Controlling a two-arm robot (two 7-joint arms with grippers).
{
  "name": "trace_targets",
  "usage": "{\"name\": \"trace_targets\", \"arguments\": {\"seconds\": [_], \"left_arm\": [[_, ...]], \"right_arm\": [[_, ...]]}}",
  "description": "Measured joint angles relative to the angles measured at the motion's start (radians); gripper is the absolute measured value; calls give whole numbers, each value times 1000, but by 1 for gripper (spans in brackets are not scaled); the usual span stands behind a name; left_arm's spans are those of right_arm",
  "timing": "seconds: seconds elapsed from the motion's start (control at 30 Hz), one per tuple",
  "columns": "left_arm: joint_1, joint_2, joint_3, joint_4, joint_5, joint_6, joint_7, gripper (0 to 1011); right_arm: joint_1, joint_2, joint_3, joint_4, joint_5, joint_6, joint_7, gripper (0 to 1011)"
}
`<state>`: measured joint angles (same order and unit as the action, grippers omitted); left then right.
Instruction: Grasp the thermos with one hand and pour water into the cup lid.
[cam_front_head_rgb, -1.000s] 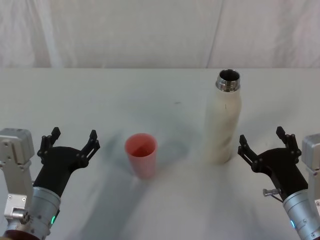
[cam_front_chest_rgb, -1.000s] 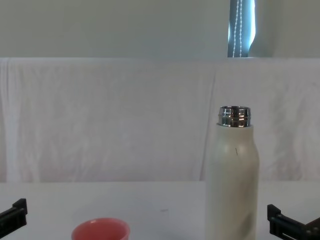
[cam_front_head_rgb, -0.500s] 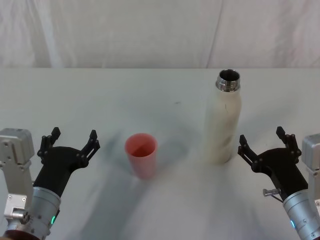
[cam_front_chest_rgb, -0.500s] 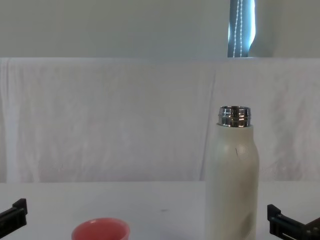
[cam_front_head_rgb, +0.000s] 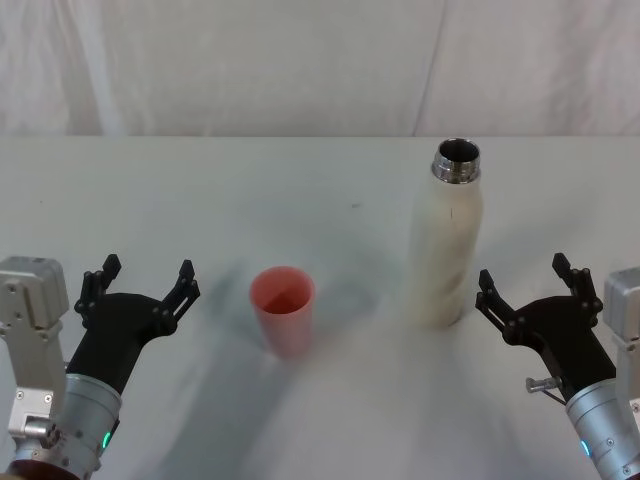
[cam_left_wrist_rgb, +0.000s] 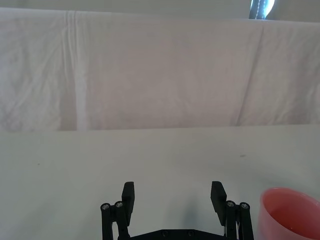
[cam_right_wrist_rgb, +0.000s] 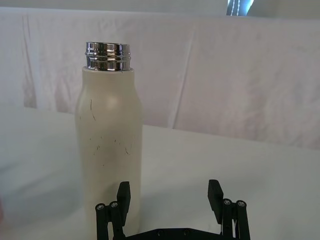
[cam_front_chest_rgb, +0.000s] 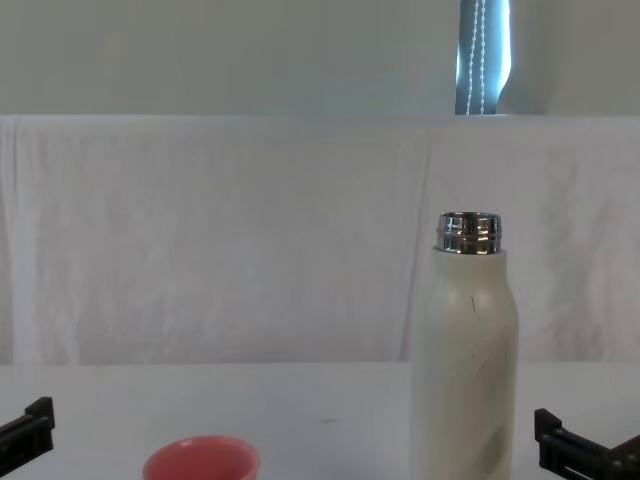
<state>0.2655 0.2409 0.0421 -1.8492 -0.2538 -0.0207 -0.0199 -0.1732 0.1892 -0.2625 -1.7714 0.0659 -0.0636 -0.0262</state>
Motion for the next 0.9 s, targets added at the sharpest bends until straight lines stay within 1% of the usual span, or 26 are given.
{"name": "trace_targets", "arguments": {"seconds": [0.53, 0.7, 0.9], "left_arm": [[0, 0, 0, 0, 0, 0, 0, 1001], [0, 0, 0, 0, 0, 0, 0, 1001], [0, 0, 0, 0, 0, 0, 0, 1001]], "right_arm": [[0, 0, 0, 0, 0, 0, 0, 1000], [-2, -13, 13, 1, 31, 4, 42, 1000], [-2, -26, 15, 10, 40, 7, 79, 1000]]}}
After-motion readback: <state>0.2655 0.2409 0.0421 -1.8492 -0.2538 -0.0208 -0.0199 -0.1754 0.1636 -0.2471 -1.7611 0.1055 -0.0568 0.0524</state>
